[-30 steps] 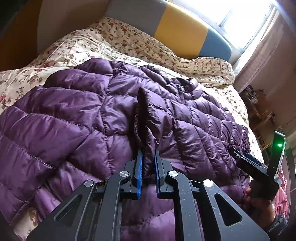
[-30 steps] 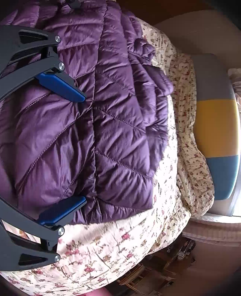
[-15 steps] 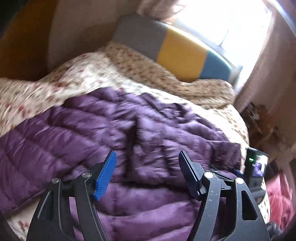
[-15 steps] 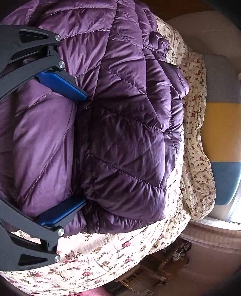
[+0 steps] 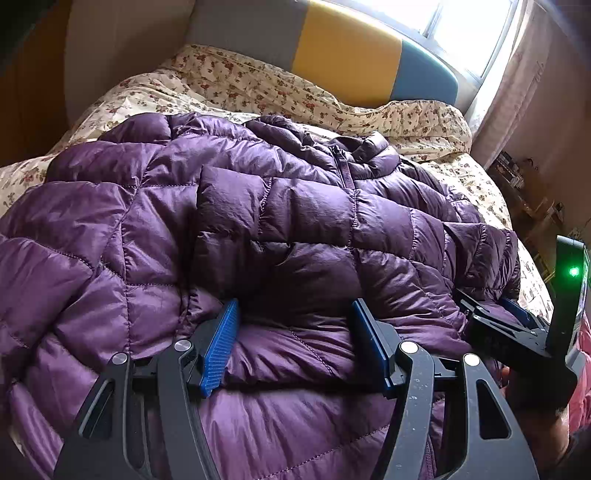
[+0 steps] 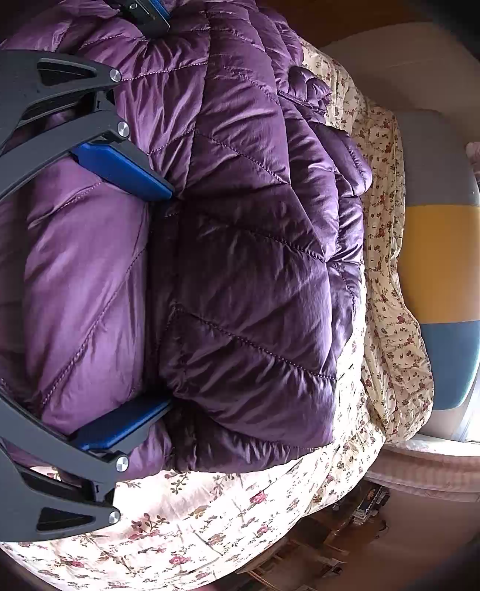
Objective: Fold large clothes
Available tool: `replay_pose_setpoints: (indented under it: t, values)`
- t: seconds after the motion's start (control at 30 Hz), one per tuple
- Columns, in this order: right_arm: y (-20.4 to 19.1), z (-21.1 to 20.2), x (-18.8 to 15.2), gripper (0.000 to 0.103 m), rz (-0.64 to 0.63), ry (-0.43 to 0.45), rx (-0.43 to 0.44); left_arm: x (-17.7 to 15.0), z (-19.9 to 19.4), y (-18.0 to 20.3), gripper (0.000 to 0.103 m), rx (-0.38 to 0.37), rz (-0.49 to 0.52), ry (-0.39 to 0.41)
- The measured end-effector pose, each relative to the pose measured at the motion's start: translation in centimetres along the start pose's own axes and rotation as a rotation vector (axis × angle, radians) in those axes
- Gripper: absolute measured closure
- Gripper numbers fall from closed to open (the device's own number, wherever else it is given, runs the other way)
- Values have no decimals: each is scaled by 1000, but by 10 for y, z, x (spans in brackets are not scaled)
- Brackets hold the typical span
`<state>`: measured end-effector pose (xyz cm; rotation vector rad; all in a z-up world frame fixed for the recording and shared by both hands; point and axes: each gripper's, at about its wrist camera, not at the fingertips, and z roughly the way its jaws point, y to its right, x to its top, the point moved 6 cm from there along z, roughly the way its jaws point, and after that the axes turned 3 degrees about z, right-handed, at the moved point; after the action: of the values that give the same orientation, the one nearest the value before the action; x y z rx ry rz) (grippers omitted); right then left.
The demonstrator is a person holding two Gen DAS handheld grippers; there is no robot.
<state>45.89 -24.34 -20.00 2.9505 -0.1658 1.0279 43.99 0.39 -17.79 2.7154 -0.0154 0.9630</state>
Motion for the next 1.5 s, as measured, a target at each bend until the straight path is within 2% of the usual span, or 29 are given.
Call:
replay_pose_setpoints:
  t: [0.13, 0.2, 0.27, 0.3, 0.47, 0.63, 0.73, 0.9, 0.97, 1.07, 1.13, 1.2, 1.27, 1.4, 1.5]
  values:
    - [0, 0, 0, 2, -3, 5, 0, -6, -23, -6, 38, -28, -75, 9]
    - [-1, -1, 0, 2, -5, 7, -3, -15, -50, -16, 25, -37, -127, 43]
    - [-1, -1, 0, 2, -4, 8, -2, -26, -72, -28, 23, -42, -184, 73]
    - [-1, -1, 0, 2, -5, 9, -2, -34, -86, -39, 23, -62, -227, 84]
    - [-1, -1, 0, 2, -5, 8, -2, -91, -157, -115, 23, -40, -485, 147]
    - [-1, -1, -1, 2, -6, 9, -3, -164, -230, -186, 22, 21, -672, 183]
    - [-1, -1, -1, 2, -5, 9, -1, -206, -260, -227, 22, 130, -824, 214]
    - [0, -1, 0, 2, -6, 10, -3, -239, -290, -283, 24, 185, -1060, 321]
    - [0, -1, 0, 2, -8, 12, -5, -244, -292, -299, 26, 177, -1136, 353]
    - [1, -2, 1, 2, -8, 11, -5, -244, -288, -313, 43, 209, -1181, 375]
    - [1, -2, 1, 2, -9, 12, -5, -244, -283, -322, 79, 253, -1198, 365]
    - [1, -2, 1, 2, -9, 13, -6, -241, -278, -320, 86, 247, -1200, 359]
    - [1, -2, 1, 2, -9, 11, -5, -227, -279, -317, 89, 287, -1125, 350]
    - [0, -2, 0, 2, -9, 12, -4, -185, -276, -292, 89, 304, -937, 351]
    - [0, -2, 0, 2, -8, 13, -3, -148, -261, -261, 89, 246, -822, 350]
